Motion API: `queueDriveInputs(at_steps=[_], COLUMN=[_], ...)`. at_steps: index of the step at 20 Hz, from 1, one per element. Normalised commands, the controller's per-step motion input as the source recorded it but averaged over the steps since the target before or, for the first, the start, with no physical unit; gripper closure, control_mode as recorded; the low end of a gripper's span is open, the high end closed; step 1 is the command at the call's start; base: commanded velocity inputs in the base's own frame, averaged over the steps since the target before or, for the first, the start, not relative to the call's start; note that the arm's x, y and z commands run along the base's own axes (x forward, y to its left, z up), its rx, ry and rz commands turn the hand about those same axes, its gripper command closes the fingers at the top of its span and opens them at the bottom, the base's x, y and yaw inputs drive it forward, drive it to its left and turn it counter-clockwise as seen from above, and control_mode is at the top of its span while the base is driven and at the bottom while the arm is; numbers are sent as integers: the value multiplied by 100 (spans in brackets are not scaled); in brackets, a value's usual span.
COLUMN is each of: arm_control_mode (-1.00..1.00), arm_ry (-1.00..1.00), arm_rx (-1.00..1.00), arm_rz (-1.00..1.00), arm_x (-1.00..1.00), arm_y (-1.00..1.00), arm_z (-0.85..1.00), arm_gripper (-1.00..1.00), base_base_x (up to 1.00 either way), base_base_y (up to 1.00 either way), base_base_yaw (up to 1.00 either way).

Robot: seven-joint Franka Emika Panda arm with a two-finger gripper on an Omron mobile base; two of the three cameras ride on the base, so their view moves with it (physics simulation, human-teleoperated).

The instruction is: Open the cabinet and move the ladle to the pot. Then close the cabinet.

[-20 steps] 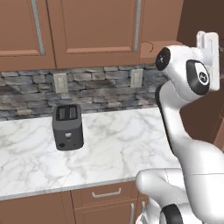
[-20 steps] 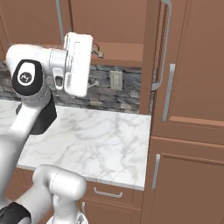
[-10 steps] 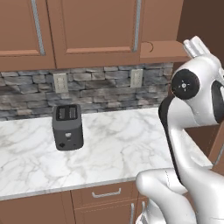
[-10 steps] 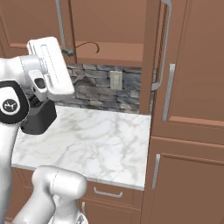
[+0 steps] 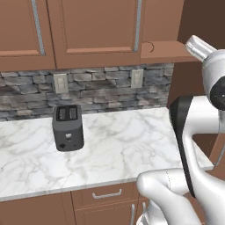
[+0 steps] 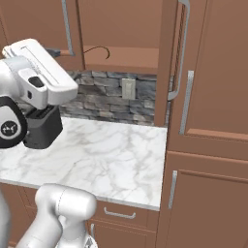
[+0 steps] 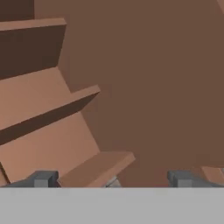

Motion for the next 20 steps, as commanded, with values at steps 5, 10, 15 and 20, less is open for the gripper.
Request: queueDriveInputs(at_steps=[5,10,15,20], arm_control_mode=[-100,-100,-100,-100], arm_ry=[-2,-12,-24,-2], arm_rx=[-23,-11,-10,-5], arm_rz=[13,18,16,8], arm_x=[0,2,3,25], arm_y=[25,18,21,24], arm_z=[0,0,0,0], arm_gripper=[-100,-100,-100,-100], base_base_x=[0,0,0,0], base_base_y=[0,0,0,0], base_base_yaw=[0,0,0,0])
